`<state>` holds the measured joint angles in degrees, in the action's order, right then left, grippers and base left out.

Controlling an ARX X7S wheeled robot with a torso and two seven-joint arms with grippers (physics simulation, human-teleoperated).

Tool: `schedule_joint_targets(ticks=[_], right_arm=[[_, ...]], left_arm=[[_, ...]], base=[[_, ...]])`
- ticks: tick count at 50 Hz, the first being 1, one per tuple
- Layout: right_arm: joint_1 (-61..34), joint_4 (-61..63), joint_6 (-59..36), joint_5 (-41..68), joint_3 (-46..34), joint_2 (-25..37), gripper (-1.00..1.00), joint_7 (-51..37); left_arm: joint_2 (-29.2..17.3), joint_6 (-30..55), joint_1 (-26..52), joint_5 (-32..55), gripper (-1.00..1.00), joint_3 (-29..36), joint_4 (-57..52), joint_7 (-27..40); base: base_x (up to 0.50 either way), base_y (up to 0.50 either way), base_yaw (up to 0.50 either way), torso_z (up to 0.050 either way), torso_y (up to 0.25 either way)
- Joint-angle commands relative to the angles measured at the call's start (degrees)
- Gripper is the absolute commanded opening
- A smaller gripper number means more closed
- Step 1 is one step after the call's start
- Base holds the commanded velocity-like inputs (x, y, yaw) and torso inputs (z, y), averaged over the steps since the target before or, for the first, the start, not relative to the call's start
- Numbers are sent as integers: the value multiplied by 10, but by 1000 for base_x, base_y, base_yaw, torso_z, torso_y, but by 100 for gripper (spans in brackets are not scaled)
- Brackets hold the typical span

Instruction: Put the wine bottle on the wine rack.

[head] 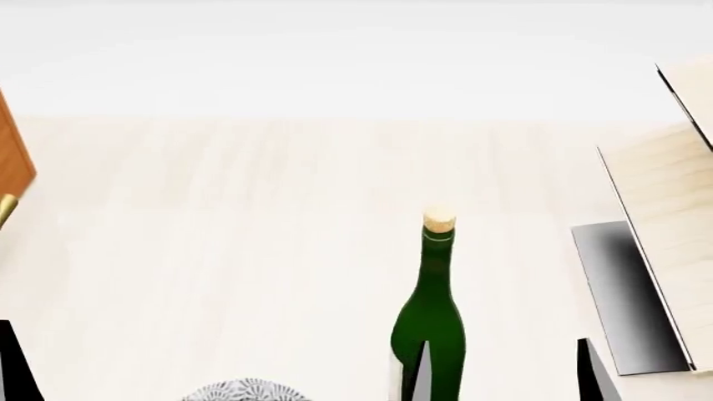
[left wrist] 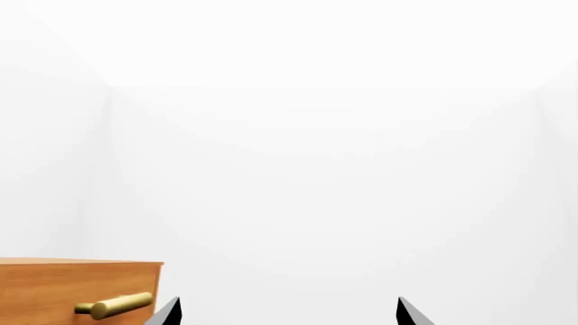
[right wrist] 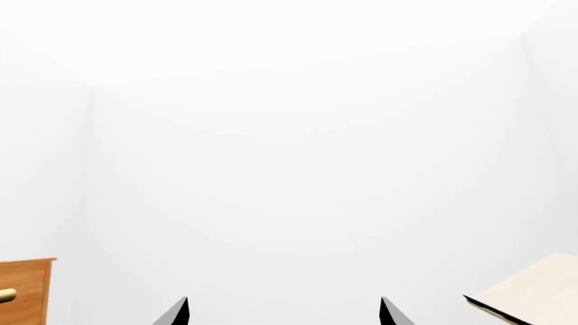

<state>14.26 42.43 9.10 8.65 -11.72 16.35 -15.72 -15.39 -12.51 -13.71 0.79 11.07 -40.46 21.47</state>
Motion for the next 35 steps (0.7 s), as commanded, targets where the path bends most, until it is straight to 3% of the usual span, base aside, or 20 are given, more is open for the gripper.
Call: schedule_joint_targets(ticks=[1, 35], right_arm=[[-1, 0, -1, 4, -1, 4, 100, -3], [-2, -1, 0, 6, -10, 13, 100, -10]], left_arm=[[-3, 1, 1, 1, 100, 2, 0, 4], [-11, 1, 2, 2, 100, 7, -2, 14]], base=[[0, -82, 0, 0, 0], [0, -83, 0, 0, 0]])
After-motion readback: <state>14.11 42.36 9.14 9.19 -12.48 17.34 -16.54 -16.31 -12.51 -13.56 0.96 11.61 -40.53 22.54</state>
